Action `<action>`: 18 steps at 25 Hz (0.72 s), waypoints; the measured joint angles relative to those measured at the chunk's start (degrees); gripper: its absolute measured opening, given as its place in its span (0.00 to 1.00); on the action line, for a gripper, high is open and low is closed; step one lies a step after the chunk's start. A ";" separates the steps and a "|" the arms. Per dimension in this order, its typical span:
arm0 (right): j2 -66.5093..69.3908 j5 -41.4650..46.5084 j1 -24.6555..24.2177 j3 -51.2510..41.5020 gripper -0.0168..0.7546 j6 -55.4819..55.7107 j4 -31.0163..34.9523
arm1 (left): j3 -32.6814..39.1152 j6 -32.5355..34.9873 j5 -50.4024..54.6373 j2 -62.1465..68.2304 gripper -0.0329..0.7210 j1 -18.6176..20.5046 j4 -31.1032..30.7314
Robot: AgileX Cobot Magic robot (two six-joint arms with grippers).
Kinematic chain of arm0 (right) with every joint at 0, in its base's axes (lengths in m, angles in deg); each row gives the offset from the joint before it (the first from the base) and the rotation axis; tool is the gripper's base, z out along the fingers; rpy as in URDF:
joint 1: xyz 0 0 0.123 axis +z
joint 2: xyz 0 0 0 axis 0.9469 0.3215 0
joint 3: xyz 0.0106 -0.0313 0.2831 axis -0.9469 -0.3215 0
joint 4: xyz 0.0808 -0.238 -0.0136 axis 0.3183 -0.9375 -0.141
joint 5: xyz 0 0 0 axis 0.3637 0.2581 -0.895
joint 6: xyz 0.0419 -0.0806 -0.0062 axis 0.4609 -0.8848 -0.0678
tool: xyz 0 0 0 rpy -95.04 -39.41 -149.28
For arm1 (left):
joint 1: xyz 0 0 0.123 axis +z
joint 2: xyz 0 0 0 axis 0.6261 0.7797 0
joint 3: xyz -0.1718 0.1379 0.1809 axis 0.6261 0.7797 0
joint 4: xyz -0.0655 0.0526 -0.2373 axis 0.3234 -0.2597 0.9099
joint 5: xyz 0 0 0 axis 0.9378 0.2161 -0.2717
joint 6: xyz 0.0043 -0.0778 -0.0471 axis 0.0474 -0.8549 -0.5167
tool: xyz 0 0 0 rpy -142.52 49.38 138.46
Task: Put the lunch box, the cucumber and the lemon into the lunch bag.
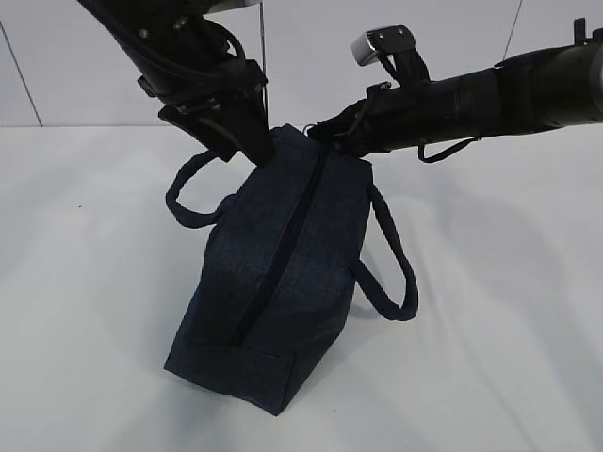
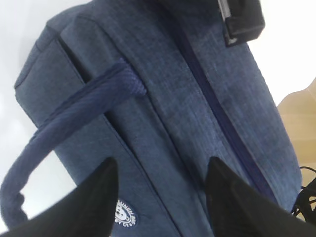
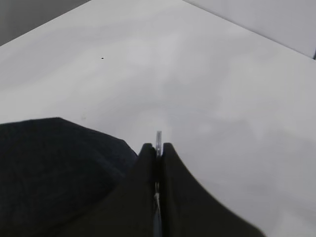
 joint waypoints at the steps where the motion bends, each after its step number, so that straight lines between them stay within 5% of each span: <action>1: 0.00 0.00 0.00 0.00 0.02 0.00 0.00 | 0.00 0.00 0.00 0.26 0.59 0.00 0.14; 9: 0.00 0.00 0.00 0.00 0.02 0.14 0.00 | -0.23 0.00 0.00 3.70 0.55 0.00 1.03; 14: 0.00 0.00 0.00 0.00 0.02 0.14 0.00 | -0.35 0.38 0.00 3.81 0.11 0.00 0.11; 18: 0.00 0.00 -0.16 0.00 0.02 0.14 0.00 | -1.39 0.50 0.14 3.81 0.04 0.00 -0.99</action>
